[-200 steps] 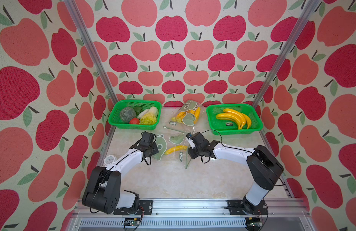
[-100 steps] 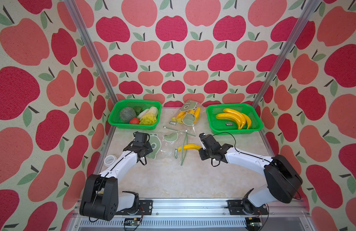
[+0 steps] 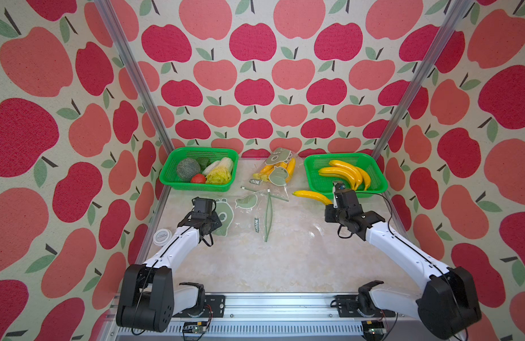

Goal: Open the zip-top bag and take out the banana
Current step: Pick up the banana from the zipper food storage bag, then place the banana in the basket.

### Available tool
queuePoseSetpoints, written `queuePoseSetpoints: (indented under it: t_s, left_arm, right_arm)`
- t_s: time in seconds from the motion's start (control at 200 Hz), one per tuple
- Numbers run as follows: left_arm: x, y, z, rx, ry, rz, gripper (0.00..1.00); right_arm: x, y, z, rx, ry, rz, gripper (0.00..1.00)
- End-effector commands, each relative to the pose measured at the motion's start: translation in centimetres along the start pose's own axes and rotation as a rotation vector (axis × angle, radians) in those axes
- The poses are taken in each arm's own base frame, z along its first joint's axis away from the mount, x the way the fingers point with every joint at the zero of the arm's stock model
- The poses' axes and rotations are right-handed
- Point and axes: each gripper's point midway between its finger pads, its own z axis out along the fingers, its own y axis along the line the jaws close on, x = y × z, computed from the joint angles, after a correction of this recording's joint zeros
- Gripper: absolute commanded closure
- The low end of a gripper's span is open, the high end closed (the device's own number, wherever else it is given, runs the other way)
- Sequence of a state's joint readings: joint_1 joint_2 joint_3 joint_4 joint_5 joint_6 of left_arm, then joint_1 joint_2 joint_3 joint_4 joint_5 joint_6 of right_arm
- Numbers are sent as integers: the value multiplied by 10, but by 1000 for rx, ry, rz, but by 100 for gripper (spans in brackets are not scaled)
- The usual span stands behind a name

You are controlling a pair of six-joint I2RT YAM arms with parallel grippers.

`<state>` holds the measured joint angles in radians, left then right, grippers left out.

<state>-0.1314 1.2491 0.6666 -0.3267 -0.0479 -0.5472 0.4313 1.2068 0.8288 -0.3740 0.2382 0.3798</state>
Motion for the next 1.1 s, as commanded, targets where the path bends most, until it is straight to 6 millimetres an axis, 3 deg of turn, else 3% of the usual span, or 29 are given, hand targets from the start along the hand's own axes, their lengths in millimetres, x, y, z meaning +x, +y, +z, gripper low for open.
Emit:
queuePoseSetpoints:
  t_s: [0.0,0.255,0.415,0.84,0.97,1.095]
  left_arm:
    - [10,1,3,10,43,14,100]
    - [9,-10,1,66,50,42,100]
    - [14,-14,1,97,63,46,100]
    - [18,-27,3,140,74,87,100]
    - [22,-34,5,148,75,121,100]
    - [23,-43,4,165,75,157,100]
  right_arm:
    - [-31,-15,-10,34,-55,54,80]
    - [-88,-71,19,157,-75,187,80]
    - [-113,-82,50,195,-37,185,80]
    - [-108,-91,116,246,88,149,79]
    - [-108,-91,118,247,89,152,75]
    - [-113,-86,111,219,72,146,59]
